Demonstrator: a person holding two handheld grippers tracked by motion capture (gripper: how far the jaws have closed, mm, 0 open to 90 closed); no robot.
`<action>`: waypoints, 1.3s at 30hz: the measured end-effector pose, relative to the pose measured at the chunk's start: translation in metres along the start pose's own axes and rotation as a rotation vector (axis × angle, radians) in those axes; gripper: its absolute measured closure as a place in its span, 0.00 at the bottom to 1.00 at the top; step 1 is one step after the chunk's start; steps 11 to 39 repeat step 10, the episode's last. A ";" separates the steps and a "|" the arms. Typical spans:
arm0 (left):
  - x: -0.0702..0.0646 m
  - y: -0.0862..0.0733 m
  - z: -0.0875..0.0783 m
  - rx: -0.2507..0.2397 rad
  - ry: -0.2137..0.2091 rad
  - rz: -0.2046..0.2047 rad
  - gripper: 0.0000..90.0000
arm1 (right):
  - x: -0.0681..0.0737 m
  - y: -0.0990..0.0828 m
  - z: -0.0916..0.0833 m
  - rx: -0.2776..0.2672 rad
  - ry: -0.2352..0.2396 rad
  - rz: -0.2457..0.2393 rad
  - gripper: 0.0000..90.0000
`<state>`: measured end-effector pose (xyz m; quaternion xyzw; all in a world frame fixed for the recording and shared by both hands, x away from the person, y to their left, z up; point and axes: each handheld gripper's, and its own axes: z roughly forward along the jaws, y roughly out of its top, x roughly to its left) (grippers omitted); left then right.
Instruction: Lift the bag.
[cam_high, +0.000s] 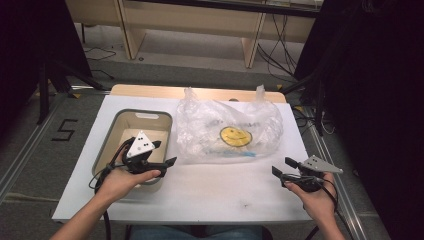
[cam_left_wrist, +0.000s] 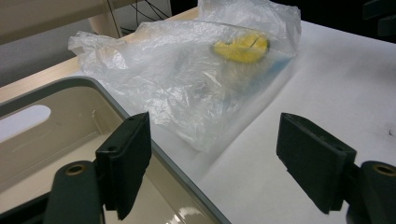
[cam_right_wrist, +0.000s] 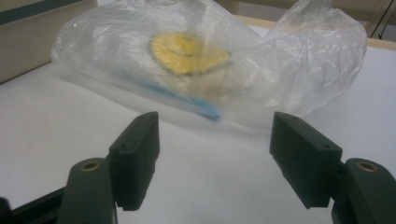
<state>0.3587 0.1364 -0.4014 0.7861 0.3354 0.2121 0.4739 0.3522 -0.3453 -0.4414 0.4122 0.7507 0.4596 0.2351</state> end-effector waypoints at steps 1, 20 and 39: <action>0.000 0.000 0.000 -0.001 0.000 -0.001 0.29 | 0.000 0.000 0.000 -0.004 0.000 -0.001 0.38; -0.004 -0.001 0.003 0.005 -0.007 0.009 0.28 | 0.001 -0.001 0.001 -0.006 0.001 0.002 0.38; -0.004 -0.001 0.003 0.005 -0.007 0.009 0.28 | 0.001 -0.001 0.001 -0.006 0.001 0.002 0.38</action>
